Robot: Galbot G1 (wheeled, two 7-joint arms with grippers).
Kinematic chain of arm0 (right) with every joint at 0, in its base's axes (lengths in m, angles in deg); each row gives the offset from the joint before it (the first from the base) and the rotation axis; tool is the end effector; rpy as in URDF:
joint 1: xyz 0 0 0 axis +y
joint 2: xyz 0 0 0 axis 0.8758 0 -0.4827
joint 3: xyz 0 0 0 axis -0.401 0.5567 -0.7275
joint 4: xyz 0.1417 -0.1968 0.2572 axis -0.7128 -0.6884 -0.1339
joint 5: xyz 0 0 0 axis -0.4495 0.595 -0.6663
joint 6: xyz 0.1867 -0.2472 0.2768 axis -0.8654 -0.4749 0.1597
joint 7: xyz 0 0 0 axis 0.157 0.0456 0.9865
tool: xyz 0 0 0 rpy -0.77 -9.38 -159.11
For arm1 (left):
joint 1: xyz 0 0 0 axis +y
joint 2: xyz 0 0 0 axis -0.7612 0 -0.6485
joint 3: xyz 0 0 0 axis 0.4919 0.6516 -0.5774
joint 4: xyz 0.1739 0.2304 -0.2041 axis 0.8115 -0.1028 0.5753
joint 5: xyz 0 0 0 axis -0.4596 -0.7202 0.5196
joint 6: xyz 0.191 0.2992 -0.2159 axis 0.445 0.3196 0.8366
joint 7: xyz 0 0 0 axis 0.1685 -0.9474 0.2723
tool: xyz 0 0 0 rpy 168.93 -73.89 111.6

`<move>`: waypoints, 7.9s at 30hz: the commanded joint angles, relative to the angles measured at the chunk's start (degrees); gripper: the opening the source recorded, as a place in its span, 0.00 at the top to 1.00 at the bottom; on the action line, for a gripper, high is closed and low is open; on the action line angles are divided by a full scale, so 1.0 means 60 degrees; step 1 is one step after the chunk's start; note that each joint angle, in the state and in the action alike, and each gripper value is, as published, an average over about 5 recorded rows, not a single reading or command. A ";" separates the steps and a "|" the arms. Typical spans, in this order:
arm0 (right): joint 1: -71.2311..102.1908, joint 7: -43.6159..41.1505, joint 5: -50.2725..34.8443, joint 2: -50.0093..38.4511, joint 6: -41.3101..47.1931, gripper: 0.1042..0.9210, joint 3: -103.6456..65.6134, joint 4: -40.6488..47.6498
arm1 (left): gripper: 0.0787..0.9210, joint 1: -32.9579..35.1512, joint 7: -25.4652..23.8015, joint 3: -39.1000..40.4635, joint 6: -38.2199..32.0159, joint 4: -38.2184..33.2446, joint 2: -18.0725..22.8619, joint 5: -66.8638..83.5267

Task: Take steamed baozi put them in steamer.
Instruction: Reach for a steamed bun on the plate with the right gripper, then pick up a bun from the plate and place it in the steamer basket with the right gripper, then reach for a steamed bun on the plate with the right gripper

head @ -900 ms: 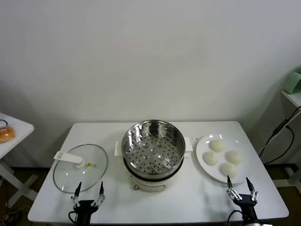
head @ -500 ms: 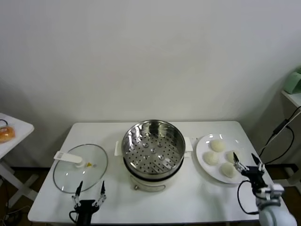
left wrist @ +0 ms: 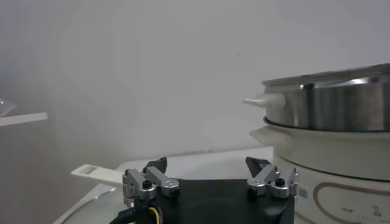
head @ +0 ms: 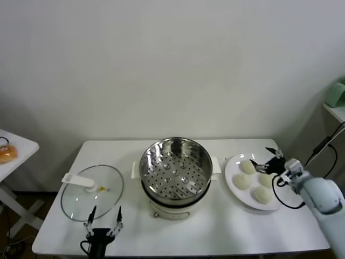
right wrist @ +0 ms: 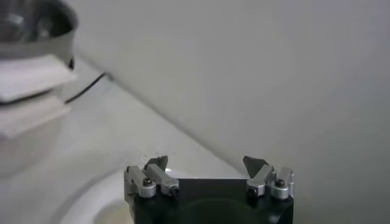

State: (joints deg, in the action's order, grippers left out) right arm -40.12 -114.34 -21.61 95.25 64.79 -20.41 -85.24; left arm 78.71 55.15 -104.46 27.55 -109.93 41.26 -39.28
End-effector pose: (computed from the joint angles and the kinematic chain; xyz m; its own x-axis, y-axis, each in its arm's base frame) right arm 0.4541 -0.2114 -0.2132 -0.7798 -0.2066 0.5909 -0.5852 0.5759 -0.5708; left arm 0.1586 0.0441 -0.4439 -0.9974 -0.0448 0.0573 -0.0380 0.9927 0.1147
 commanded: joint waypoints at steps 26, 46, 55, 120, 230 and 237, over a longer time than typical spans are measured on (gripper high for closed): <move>-0.9833 -0.6807 0.1923 0.1991 -0.3935 0.12 1.0161 0.8103 | 0.12 0.0075 -0.0128 -0.0103 -0.0163 0.0039 0.0057 -0.0293; -0.9046 -0.6749 0.3804 0.4176 -0.5099 0.12 0.8369 1.1104 | 0.12 0.0205 -0.0129 -0.0250 -0.0262 0.0049 0.0005 -0.0480; -0.8998 -0.6592 0.4222 0.4135 -0.5338 0.12 0.8029 1.1474 | 0.12 0.0146 -0.0101 -0.0249 -0.0353 0.0167 -0.0010 -0.0498; -1.4049 -0.5915 -0.0581 0.1965 -0.6511 0.34 1.3690 0.4611 | 0.12 0.0078 0.0124 -0.0339 -0.0712 0.0416 -0.0005 -0.0797; -1.6562 -0.4411 -0.4077 0.3106 -0.5767 0.12 1.9891 0.4909 | 0.12 0.0022 0.0286 -0.0550 -0.0921 0.0520 0.0192 -0.1040; -1.6327 -0.4268 -0.4934 0.1922 -0.3378 0.12 2.0274 0.3775 | 0.12 -0.0023 0.0278 -0.0511 -0.0914 0.0589 0.0187 -0.1057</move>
State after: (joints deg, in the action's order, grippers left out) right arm -135.73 -143.12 -44.65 115.49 23.62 94.35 -56.29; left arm 78.62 56.85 -107.58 22.05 -106.54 42.37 -45.52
